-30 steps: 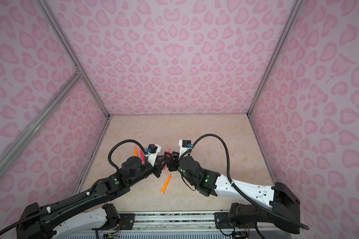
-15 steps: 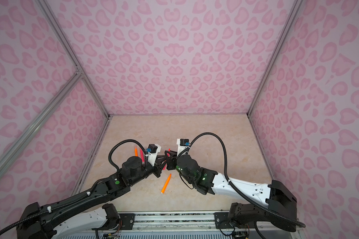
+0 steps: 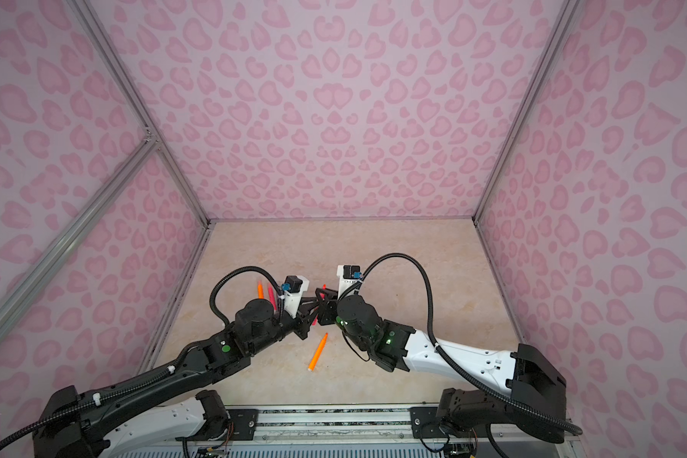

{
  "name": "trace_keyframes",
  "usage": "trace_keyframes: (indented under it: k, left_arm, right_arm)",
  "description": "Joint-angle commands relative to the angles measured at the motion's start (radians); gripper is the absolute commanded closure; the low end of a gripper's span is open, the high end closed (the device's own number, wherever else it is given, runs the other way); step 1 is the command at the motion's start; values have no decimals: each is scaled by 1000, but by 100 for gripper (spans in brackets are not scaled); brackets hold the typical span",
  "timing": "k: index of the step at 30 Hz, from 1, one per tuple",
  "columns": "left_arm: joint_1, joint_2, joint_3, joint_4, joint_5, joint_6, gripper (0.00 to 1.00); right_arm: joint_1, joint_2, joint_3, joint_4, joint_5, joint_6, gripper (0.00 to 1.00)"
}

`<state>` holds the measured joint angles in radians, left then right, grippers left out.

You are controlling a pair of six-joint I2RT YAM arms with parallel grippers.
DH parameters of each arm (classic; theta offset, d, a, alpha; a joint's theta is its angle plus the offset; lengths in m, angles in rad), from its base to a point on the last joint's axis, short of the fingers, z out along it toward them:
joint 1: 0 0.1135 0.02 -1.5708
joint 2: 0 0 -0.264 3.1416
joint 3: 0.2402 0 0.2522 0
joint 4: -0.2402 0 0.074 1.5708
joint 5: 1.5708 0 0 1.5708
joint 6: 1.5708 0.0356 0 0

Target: Insert the pens into the pen caps

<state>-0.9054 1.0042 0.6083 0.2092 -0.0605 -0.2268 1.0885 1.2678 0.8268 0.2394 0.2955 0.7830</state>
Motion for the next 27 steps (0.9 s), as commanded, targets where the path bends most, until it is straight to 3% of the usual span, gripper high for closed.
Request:
trace_keyframes:
  k: [1,7,12,14,19,23,27]
  left_arm:
    - [-1,1,12,48,19,4,78]
    - [-1,5,15,46,14,4,74]
    - [-1,2,13,47,9,1,92]
    - [-1,-4,12,44,-5,-5,97]
    - [6,-13,9,11,-154,-52,97]
    - [75,-26,-6,-13,-247,-140,97]
    - [175,-36,-27,-84,-263,-224,97]
  right_arm:
    - [7,5,4,7,-21,7,93]
    - [12,10,9,9,-20,7,94]
    - [17,26,16,6,-21,3,94]
    - [16,33,23,-3,-18,-4,86]
    - [13,-1,9,-66,91,-25,47]
    - [-12,-60,-53,-130,177,-19,44]
    - [-68,-87,-131,-168,192,9,48]
